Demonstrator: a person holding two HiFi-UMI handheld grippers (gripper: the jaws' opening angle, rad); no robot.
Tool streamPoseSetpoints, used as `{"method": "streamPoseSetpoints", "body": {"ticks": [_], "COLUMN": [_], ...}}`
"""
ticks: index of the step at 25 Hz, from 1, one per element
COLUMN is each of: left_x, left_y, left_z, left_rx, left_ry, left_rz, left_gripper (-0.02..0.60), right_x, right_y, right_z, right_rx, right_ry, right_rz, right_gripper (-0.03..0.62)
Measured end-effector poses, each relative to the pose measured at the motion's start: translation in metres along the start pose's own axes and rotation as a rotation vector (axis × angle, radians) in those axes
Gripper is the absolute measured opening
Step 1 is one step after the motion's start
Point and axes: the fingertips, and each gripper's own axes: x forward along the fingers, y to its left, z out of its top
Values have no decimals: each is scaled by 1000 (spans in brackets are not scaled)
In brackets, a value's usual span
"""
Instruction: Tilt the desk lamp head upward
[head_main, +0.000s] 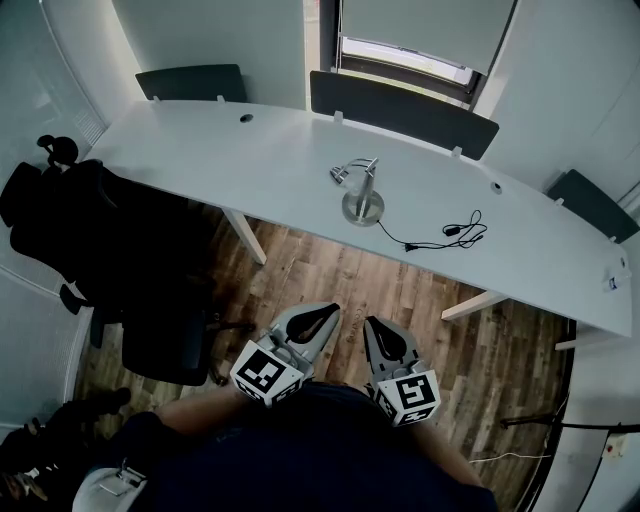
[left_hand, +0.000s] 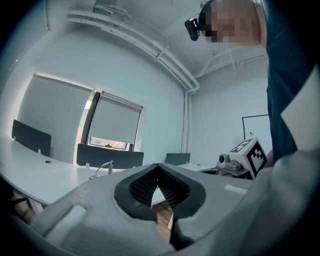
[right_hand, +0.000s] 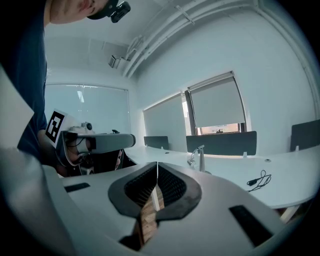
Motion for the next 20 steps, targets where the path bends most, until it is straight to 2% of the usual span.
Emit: {"method": "streamPoseSetpoints", "body": {"ticks": [5,13,17,20], "left_x": [47,132,168,188], "left_y": [67,190,234,253], "left_z": [-2,15,12,9], "left_rx": [4,68,81,93], "left_ry": [-5,26,36,43], "left_rz": [-22,-121,-158,-157], "left_gripper": [6,6,6,6], "right_x": [65,185,228,245], "right_y": [-38,-99,-129,-150], "right_z": [5,43,42,38], "right_rx": [-22,-23,0,18], "right_ry": [18,64,91,108], "right_rz": [-36,-132,-198,-217], "right_gripper": [12,12,12,12]}}
